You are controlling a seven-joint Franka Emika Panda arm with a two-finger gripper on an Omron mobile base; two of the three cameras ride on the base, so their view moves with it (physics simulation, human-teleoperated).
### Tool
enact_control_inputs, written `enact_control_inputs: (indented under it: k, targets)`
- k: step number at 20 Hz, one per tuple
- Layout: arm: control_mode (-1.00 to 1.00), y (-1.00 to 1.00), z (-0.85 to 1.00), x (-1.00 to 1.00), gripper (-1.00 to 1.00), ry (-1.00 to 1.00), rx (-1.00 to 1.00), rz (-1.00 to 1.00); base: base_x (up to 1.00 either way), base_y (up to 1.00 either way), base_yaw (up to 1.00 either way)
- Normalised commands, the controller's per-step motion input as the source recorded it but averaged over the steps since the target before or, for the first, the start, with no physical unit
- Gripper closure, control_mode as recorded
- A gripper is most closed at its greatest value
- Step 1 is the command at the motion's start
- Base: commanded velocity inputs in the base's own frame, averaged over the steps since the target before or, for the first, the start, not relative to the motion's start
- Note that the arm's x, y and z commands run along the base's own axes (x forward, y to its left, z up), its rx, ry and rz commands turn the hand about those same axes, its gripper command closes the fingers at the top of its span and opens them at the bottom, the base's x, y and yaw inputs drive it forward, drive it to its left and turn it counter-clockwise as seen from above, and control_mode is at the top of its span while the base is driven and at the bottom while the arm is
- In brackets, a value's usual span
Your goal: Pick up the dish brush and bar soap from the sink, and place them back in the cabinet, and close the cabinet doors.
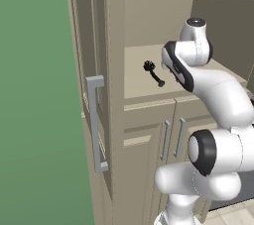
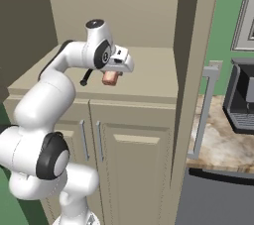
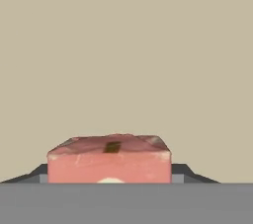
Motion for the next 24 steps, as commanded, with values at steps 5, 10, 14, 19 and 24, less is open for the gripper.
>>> enact_control_inputs:
  k: [5,10,14,19,24]
  targets:
    - [-1.00,0.00,-0.11,0.08,1.00,0.00,0.00,0.01,0.00,0.00,0.00]
    - [-1.00,0.00,-0.02,0.00,-1.00,0.00,0.00,0.00,0.00,0.00,0.00]
    - [-1.00,0.00,0.00,0.00,-1.00,0.00,0.00,0.00,0.00,0.00,0.00]
    - [-1.00,0.00,0.00,0.00,-1.00,0.00,0.00,0.00,0.00,0.00,0.00]
    - [-1.00,0.00,0.00,0.00,-1.00,0.00,0.00,0.00,0.00,0.00,0.00]
